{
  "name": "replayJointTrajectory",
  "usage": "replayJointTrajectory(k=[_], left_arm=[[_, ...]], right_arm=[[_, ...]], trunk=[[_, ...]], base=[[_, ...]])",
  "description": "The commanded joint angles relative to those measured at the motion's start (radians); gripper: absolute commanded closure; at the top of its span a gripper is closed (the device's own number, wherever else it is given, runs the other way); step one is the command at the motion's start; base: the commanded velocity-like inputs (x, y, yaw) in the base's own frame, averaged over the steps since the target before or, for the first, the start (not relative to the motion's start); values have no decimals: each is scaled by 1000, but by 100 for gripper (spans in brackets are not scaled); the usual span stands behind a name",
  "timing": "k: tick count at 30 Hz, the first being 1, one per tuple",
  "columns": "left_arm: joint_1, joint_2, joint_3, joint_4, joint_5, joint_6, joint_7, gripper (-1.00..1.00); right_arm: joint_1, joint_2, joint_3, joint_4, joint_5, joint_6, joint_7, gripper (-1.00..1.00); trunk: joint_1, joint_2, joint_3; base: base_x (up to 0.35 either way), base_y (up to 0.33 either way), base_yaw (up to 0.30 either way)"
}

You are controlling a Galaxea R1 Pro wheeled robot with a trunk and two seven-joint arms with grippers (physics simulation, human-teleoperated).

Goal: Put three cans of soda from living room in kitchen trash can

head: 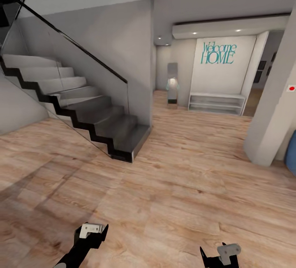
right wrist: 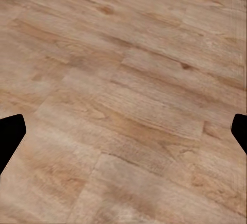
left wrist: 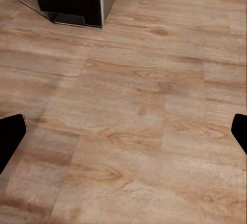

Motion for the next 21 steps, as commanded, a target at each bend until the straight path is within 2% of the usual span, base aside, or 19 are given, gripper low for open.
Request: replayJointTrajectory(k=[1, 10, 21], left_arm=[[0, 0, 0, 0, 0, 0, 0, -100], [0, 0, 0, 1, -1, 0, 1, -100], [0, -1, 0, 1, 0, 0, 1, -100]], right_arm=[[0, 0, 0, 0, 0, 0, 0, -100], [0, 0, 0, 0, 0, 0, 0, -100], [0, 0, -1, 0, 0, 0, 0, -100]], trunk=[[0, 0, 0], [0, 0, 0], [0, 0, 0]], base=[[273, -73, 240], [273, -73, 224], [273, -73, 32]])
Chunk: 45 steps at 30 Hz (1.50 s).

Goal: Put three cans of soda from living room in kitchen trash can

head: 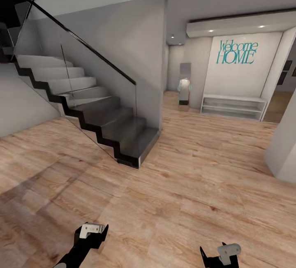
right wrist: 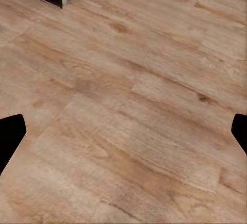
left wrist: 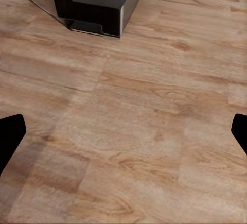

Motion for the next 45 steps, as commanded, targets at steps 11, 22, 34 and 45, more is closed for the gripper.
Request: replayJointTrajectory(k=[11, 22, 34, 45], left_arm=[[0, 0, 0, 0, 0, 0, 0, -100], [0, 0, 0, 0, 0, 0, -1, -100], [0, 0, 0, -1, 2, 0, -1, -100], [1, -1, 0, -2, 4, -1, -1, -100]], right_arm=[[0, 1, 1, 0, 0, 0, 0, -100], [0, 1, 1, 1, 0, 0, 0, -100], [0, 1, 1, 1, 0, 0, 0, -100], [0, 1, 1, 0, 1, 0, 0, -100]], trunk=[[0, 0, 0], [0, 0, 0], [0, 0, 0], [0, 0, 0]], base=[[273, -73, 216], [273, -73, 246], [273, -73, 249], [209, -51, 249]])
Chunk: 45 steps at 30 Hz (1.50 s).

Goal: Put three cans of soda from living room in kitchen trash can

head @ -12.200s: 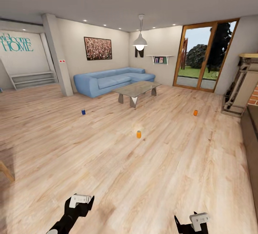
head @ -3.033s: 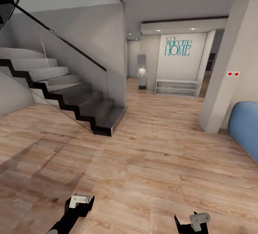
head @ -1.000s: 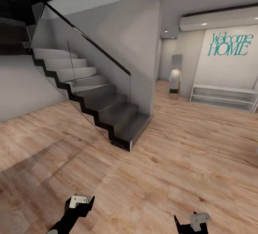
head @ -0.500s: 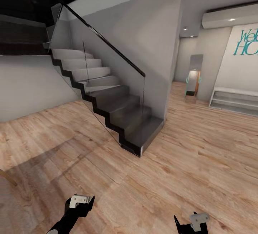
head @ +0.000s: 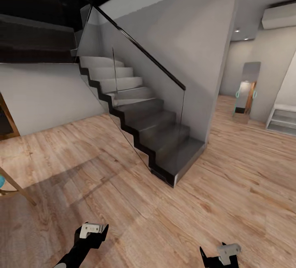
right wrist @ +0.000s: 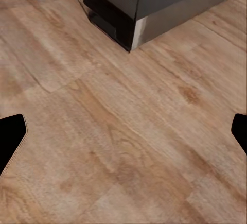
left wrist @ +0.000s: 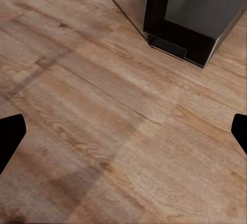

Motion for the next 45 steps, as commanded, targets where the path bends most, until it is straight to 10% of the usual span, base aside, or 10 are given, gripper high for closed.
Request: replayJointTrajectory(k=[1, 45], left_arm=[[0, -1, 0, -1, 1, 0, 1, -100], [0, -19, 2, 1, 3, 0, 76, -100]], right_arm=[[0, 0, 0, 0, 0, 0, 0, -100], [0, 0, 2, 1, -7, 9, 0, -100]], trunk=[[0, 0, 0], [165, -301, -139]], base=[[43, -8, 249], [2, 0, 210]])
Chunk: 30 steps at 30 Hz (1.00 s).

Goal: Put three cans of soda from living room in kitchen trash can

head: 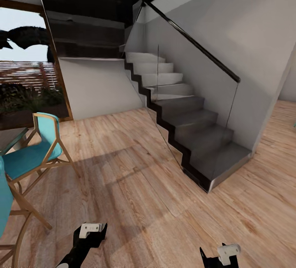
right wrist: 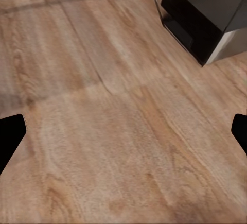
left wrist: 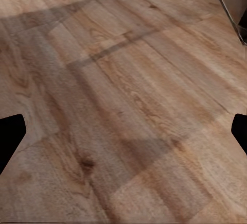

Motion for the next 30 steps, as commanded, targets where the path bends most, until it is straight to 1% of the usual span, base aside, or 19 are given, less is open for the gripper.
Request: replayJointTrajectory(k=[1, 11, 19, 30], left_arm=[[0, 0, 0, 0, 0, 0, 0, -100], [0, 0, 0, 0, 0, 0, 0, -100], [0, 0, 0, -2, 2, 0, -1, -100], [0, 0, 0, -1, 1, 0, 0, -100]], right_arm=[[0, 0, 0, 0, 0, 0, 0, -100], [0, 0, 0, -1, 1, 0, 0, -100], [0, 0, -1, -1, 3, -7, 1, -100], [0, 0, 0, -1, 1, -6, 3, -100]], trunk=[[4, -7, -5], [42, -77, -49], [42, -77, -57], [84, -154, -104]], base=[[0, 0, 138], [0, 0, 133], [0, 0, 103], [0, 0, 8]])
